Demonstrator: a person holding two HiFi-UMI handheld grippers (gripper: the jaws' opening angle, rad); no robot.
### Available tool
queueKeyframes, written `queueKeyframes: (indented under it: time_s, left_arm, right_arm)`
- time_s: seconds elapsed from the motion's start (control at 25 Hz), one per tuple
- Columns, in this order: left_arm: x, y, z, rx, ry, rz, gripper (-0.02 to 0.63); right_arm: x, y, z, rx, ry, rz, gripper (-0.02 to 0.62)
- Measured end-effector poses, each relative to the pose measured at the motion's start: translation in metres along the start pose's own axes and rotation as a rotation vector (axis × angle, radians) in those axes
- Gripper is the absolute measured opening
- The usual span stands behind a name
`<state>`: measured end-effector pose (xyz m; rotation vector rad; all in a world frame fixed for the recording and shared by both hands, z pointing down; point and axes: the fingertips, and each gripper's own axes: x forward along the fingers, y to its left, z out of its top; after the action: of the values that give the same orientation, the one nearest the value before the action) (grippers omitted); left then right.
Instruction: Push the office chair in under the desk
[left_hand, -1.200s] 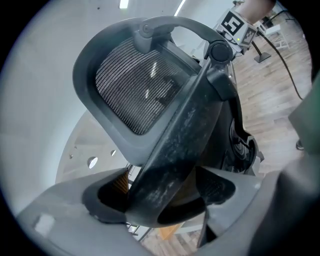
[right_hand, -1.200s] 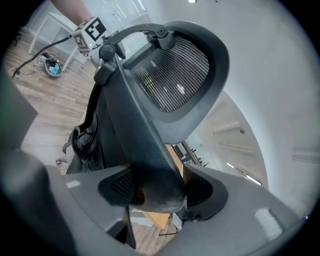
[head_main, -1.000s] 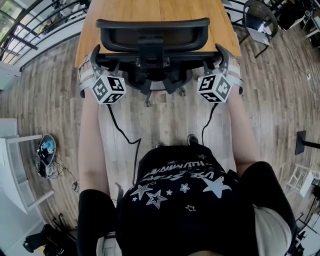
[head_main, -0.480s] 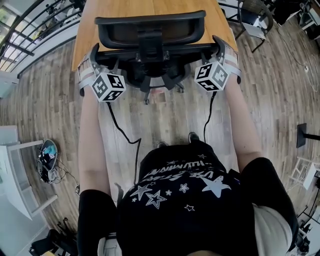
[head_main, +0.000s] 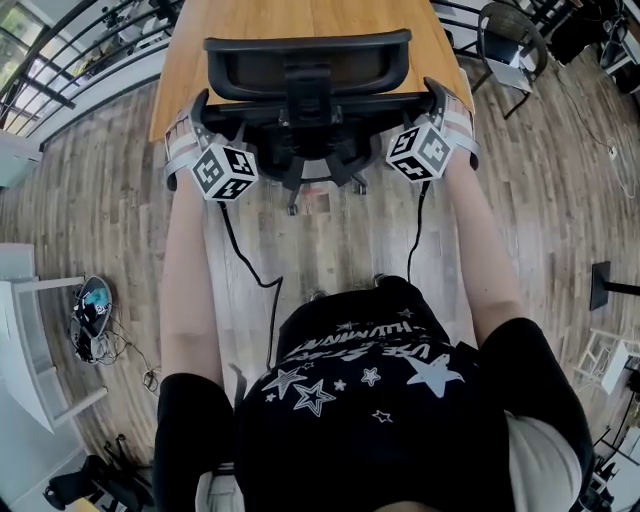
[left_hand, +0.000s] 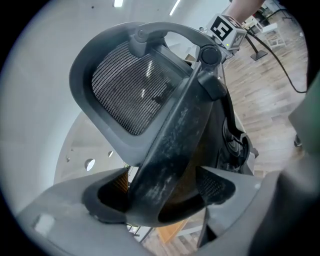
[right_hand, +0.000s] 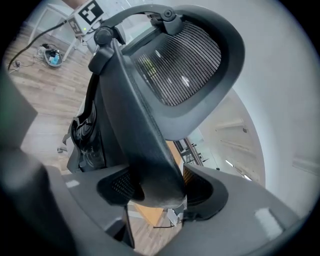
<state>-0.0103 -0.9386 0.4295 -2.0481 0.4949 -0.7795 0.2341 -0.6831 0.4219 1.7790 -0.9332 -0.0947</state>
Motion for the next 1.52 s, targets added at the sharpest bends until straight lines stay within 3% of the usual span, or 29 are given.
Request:
queueKeyframes:
  time_s: [0.24, 0.48, 0.76, 1.08, 1.36, 1.52]
  left_arm:
    - [-0.003, -0.003, 0.003, -0.039, 0.038, -0.009, 0.422]
    - [-0.004, -0.004, -0.003, -0.007, 0.107, 0.044, 0.422]
    - [-0.009, -0.006, -0.001, -0.034, 0.154, -0.014, 0.422]
    - [-0.048, 0.0, 0.009, -0.202, 0.123, 0.052, 0.422]
    - [-0.096, -0.024, 0.044, -0.287, 0.053, 0.032, 0.422]
    - [-0.125, -0.037, 0.054, -0.364, 0.046, 0.068, 0.422]
  right_arm:
    - [0.006, -0.004, -0.002, 0.01, -0.009, 0.008, 0.275]
    - [0.005, -0.004, 0.0, -0.015, -0.036, 0.005, 0.276]
    - [0.004, -0.005, -0.001, -0.076, -0.071, 0.002, 0.291]
    - [-0.026, -0.009, 0.011, -0.044, -0.163, -0.016, 0.295]
    - [-0.055, -0.01, 0.016, 0.025, -0.254, 0.021, 0.291]
    - [-0.071, -0.004, 0.014, 0.111, -0.298, 0.053, 0.225]
